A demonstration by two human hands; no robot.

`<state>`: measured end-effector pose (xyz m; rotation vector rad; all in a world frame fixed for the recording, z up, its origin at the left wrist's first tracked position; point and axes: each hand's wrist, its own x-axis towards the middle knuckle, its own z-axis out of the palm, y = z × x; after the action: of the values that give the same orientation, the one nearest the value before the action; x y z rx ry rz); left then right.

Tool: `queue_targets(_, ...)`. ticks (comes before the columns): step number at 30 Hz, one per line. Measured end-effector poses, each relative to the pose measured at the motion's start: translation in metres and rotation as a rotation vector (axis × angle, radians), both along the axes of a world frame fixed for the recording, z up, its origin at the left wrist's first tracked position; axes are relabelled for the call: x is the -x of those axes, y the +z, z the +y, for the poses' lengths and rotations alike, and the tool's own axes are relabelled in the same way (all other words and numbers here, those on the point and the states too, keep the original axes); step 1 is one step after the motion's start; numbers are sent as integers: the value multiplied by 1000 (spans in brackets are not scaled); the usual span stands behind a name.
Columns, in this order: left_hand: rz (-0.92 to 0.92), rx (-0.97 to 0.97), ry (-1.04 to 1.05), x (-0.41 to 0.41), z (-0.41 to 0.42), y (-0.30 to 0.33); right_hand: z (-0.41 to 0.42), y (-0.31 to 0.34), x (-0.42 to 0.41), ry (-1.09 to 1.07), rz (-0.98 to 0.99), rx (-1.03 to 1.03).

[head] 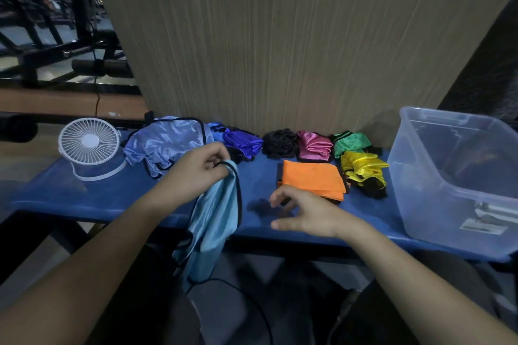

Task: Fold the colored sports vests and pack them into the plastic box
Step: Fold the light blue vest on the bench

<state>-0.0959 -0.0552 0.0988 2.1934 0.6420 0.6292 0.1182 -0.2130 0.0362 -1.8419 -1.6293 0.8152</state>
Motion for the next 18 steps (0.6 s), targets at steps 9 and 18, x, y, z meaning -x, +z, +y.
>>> queue_targets(9, -13, -50, -61, -14, -20, 21, 17, 16, 24, -9, 72, -136)
queue_targets(18, -5, -100, -20, -5, -14, 29, 5, 7, -1, -119, 17, -140)
